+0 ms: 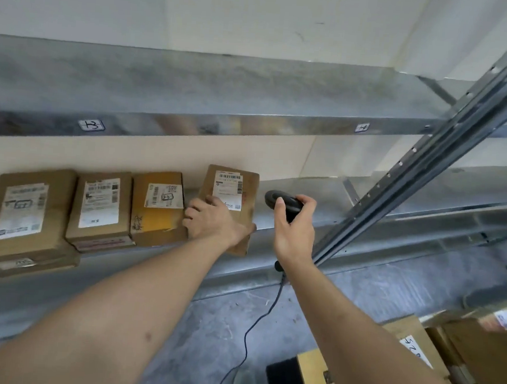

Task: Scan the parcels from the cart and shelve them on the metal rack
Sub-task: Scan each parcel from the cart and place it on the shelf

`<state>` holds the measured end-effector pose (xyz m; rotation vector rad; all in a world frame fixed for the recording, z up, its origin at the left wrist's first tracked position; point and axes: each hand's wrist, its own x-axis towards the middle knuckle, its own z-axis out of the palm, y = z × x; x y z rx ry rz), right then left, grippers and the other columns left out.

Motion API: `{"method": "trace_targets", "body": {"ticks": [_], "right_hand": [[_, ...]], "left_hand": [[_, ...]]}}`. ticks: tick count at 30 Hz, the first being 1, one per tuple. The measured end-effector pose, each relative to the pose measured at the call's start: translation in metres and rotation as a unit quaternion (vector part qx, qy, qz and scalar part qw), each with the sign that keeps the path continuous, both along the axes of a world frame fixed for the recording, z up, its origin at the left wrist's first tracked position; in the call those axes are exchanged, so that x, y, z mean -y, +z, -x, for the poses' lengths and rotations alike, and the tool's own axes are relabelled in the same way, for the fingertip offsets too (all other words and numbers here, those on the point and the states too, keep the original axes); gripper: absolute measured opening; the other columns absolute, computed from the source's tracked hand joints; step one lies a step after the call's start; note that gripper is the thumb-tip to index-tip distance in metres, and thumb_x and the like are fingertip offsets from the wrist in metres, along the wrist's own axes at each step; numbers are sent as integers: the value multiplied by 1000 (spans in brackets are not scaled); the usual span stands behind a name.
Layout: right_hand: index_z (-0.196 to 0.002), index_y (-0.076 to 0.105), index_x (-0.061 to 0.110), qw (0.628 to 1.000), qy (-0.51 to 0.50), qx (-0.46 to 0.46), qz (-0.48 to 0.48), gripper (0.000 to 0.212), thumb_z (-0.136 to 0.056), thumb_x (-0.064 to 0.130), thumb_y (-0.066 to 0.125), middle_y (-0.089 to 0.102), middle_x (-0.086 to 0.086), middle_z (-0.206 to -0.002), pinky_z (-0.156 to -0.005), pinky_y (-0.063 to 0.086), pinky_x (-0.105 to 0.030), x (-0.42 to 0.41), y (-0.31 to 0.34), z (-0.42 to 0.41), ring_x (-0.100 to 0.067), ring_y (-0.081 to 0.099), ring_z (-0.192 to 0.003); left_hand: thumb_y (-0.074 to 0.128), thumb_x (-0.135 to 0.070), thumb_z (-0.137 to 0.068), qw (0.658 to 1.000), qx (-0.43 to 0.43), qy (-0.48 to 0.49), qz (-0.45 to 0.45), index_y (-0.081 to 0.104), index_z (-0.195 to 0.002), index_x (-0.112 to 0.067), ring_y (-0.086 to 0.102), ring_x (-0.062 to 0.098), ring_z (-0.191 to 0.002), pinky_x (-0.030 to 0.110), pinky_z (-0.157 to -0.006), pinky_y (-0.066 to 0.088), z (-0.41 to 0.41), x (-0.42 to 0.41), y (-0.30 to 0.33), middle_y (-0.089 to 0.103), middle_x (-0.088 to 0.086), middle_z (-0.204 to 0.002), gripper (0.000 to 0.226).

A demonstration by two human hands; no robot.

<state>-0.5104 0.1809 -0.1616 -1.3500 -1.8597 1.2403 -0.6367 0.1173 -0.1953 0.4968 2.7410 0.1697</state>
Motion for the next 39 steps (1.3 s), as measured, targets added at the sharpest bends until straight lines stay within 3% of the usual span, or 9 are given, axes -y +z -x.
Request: {"method": "trace_targets", "body": {"ticks": [5,9,11,14,16,21,28,39], "right_hand": [[-131,39,31,999,50,11,5,34,-106,49,52,61,12,-104,-81,42,-31,-23,-23,17,-16,61,-93],[-132,39,29,997,74,6,18,36,-106,49,53,63,7,-106,-83,45,-33,-40,-34,26,-18,63,-94],[-133,39,28,997,79,2,21,36,-106,48,53,63,7,-105,-83,45,-32,-48,-36,28,-17,63,-93],[-133,38,28,997,76,3,23,36,-106,49,52,64,5,-105,-83,47,-35,-56,-37,29,-22,64,-95],[-133,38,28,997,75,3,22,37,-106,48,52,63,5,-104,-84,47,-36,-58,-37,29,-23,64,-96],[-135,38,26,997,79,-1,21,38,-106,47,52,60,9,-98,-84,47,-34,-51,-34,30,-23,63,-96],[-132,37,27,996,90,-4,14,35,-107,46,52,60,12,-96,-84,48,-35,-40,-28,34,-21,64,-95],[-135,40,26,995,98,3,15,37,-106,45,54,63,5,-106,-83,46,-33,-33,-36,37,-21,64,-96]], "left_hand": [[63,-99,-51,999,-16,39,8,20,-162,-8,42,47,-127,53,-105,41,4,-14,-15,33,30,-148,151],[56,-100,-61,999,-27,12,32,18,-162,-4,34,51,-137,55,-110,35,-6,-23,-22,10,31,-164,145],[49,-101,-66,997,-53,-26,52,20,-162,-2,25,51,-145,56,-117,29,-5,-25,-24,7,28,-167,142],[33,-105,-69,988,-85,-115,52,13,-163,2,-1,46,-158,57,-129,6,9,-20,-26,1,25,-172,144],[33,-101,-75,977,-76,-195,28,7,-166,-4,-10,38,-161,54,-131,0,22,-10,-29,-7,18,-174,136],[35,-95,-83,959,-45,-275,43,-5,-168,-18,-8,31,-162,48,-132,0,35,10,-32,-16,10,-175,122],[33,-87,-91,966,-52,-246,63,3,-168,-16,2,36,-161,49,-130,6,30,14,-26,-5,14,-175,109],[32,-83,-94,973,-28,-222,57,-1,-168,-18,-7,35,-162,47,-129,-1,43,19,-30,-14,14,-174,105]]}}
